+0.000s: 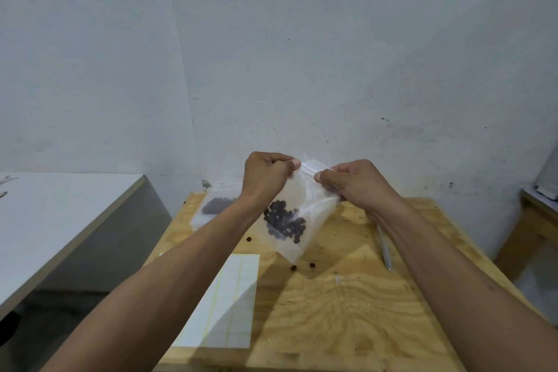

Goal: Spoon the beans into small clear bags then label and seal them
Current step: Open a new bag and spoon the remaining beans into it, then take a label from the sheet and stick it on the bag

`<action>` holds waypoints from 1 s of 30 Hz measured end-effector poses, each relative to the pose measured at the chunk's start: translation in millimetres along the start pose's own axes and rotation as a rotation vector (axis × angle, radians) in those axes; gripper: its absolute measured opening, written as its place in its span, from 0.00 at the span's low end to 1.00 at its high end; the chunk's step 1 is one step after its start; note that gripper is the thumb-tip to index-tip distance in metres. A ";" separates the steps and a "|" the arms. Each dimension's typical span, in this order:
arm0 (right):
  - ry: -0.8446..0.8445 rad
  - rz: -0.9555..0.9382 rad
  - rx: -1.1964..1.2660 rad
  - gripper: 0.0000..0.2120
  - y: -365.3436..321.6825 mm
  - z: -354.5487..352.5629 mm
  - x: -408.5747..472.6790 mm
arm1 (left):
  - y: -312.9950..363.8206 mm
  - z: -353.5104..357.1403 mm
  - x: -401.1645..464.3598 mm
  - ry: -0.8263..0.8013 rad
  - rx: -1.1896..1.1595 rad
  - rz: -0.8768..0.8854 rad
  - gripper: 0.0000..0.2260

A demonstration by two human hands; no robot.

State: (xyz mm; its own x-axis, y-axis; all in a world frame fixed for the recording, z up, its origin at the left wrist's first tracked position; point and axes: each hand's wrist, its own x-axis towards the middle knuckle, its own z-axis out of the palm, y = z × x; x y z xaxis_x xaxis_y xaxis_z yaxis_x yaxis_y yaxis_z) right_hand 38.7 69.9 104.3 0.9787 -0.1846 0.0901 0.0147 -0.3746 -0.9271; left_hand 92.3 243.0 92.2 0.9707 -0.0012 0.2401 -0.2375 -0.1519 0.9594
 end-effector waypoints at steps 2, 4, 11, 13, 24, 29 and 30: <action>-0.004 -0.003 -0.007 0.11 3.2 -2.8 -0.9 | -1.1 -4.4 4.5 0.028 -0.003 -0.005 0.07; -0.002 -0.010 -0.010 0.13 4.0 -4.4 -2.5 | -1.0 -7.2 5.9 0.035 -0.004 0.002 0.07; 0.176 -0.110 -0.239 0.24 -1.9 3.2 -18.1 | 1.0 -18.0 3.4 0.066 -0.055 -0.014 0.07; 0.152 -0.102 -0.213 0.22 -5.0 6.0 -18.1 | -1.5 -25.1 -1.3 0.050 -0.104 -0.031 0.06; -0.005 -0.183 -0.027 0.19 -24.8 73.6 -4.2 | -11.6 -114.1 -4.7 0.171 -0.229 0.009 0.04; -0.168 -0.235 -0.224 0.06 -9.6 128.6 -9.2 | -31.0 -165.1 -4.8 0.285 -0.272 -0.061 0.04; -0.221 -0.257 -0.289 0.04 -5.1 140.6 -13.0 | -35.4 -171.1 -6.3 0.296 -0.287 -0.077 0.04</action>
State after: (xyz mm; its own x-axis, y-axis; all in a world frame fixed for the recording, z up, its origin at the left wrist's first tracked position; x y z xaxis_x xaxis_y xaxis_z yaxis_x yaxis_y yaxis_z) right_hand 54.7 202.0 56.7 0.9714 0.1351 0.1955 0.2366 -0.6271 -0.7422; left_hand 88.5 417.5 82.0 0.9439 0.2900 0.1578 -0.2053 0.1411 0.9685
